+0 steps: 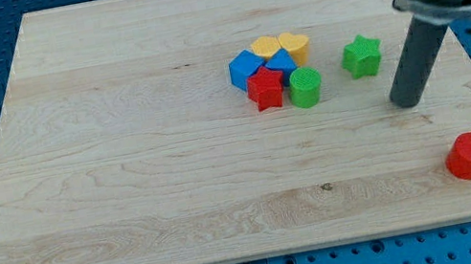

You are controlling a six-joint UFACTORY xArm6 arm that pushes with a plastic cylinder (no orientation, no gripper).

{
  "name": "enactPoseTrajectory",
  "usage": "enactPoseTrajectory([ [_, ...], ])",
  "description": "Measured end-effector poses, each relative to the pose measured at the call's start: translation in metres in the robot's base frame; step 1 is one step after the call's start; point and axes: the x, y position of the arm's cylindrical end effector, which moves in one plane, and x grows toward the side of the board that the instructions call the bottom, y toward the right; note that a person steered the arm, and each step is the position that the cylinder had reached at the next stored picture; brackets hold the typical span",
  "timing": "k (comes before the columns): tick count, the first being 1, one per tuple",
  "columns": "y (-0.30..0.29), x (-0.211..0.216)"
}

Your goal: Separate the blue cube from the red star and the yellow hexagon

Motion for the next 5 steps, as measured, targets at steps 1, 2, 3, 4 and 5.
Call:
enactPoseTrajectory([
  [1,0.005,-0.05],
  [2,-0.037,-0.055],
  [3,-0.072,-0.055],
  [4,-0.039,-0.051],
  [5,-0.012,-0.02],
])
